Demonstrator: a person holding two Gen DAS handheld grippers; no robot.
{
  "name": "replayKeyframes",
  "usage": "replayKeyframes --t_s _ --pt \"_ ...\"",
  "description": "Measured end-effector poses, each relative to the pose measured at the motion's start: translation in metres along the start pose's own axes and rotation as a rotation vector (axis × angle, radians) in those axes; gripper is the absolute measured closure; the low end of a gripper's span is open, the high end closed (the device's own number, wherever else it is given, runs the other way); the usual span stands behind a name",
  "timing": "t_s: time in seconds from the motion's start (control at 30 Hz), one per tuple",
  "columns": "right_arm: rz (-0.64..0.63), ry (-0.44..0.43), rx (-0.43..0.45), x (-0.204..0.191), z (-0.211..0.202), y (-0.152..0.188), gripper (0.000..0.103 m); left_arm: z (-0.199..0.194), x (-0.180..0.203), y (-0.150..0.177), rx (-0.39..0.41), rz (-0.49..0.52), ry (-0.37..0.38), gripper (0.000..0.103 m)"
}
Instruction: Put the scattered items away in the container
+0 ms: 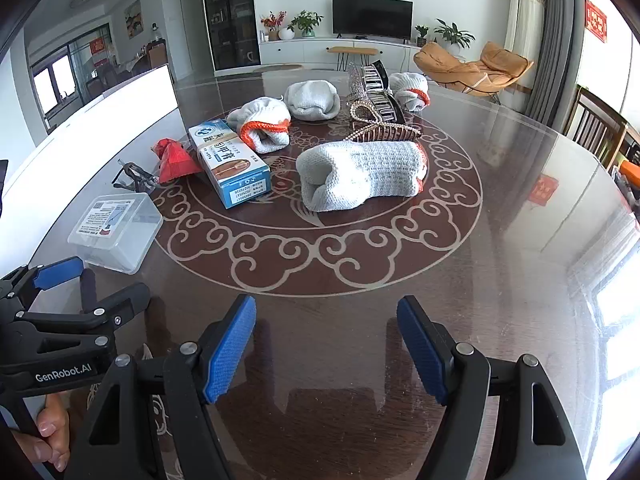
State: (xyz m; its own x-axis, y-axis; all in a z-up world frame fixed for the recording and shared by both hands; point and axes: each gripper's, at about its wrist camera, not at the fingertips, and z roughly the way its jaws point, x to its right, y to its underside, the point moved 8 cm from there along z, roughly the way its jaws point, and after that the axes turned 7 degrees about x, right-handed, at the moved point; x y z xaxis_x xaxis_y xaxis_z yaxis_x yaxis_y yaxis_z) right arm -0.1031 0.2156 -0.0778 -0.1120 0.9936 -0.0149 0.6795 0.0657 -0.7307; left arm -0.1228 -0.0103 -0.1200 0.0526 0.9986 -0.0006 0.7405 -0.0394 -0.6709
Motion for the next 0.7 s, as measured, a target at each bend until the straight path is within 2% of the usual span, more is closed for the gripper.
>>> replayKeyframes --t_s 0.23,0.43,0.7 --pt "-0.013 0.025 -0.033 0.004 0.012 -0.002 0.029 0.004 0.0 -0.004 -0.006 0.002 0.004 0.0" --pt "-0.057 0.025 -0.062 0.001 0.016 -0.003 0.027 0.021 -0.003 -0.023 -0.004 0.011 0.011 0.0" --pt "-0.042 -0.055 -0.067 0.003 0.047 -0.029 0.014 0.054 0.005 -0.06 0.0 0.068 0.062 0.0"
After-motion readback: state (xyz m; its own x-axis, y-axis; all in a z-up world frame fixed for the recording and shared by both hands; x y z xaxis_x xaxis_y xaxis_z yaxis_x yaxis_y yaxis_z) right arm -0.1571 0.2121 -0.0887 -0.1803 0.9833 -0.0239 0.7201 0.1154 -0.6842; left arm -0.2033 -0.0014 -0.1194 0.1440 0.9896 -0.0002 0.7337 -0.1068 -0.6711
